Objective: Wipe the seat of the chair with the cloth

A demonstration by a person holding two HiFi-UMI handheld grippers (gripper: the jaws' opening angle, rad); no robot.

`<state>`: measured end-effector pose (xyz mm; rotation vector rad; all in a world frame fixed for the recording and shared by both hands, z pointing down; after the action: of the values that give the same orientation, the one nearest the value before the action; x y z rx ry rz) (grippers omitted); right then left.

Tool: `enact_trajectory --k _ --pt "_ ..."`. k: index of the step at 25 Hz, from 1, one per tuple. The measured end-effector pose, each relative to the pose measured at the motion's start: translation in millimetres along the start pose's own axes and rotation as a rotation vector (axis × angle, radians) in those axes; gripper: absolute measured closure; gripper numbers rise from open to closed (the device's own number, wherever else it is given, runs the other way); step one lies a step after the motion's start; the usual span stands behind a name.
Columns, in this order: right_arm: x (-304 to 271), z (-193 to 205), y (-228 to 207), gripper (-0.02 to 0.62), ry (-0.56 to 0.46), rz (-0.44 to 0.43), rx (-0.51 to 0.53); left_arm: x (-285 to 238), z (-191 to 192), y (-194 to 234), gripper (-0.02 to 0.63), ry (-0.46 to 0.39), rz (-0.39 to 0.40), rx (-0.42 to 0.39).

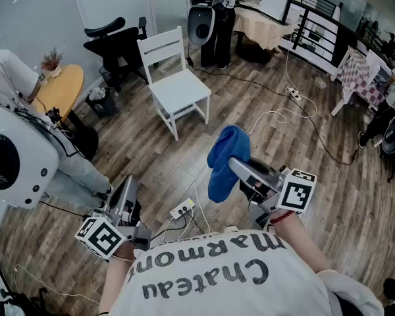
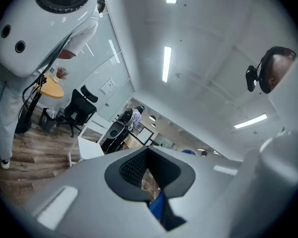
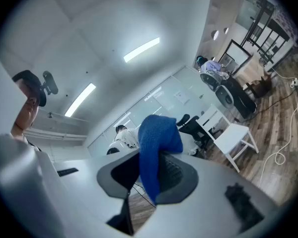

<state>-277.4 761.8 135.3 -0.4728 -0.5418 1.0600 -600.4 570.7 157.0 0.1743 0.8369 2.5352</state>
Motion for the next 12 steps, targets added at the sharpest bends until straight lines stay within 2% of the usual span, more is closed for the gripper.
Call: enact_trajectory --k 12 --pt "-31 19 12 0.506 0.030 0.017 0.031 27 -12 25 0.598 0.007 -0.012 -0.001"
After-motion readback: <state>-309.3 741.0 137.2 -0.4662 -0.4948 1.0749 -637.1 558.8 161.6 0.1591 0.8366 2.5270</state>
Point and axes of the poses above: the fingertips, and each gripper's own axes: x backward along the fingers, y to its left, z out of its underside, the point moved 10 cm from there along x, backward along the fingers, and after that the axes turned 6 degrees about -z, right-handed, at the moved point
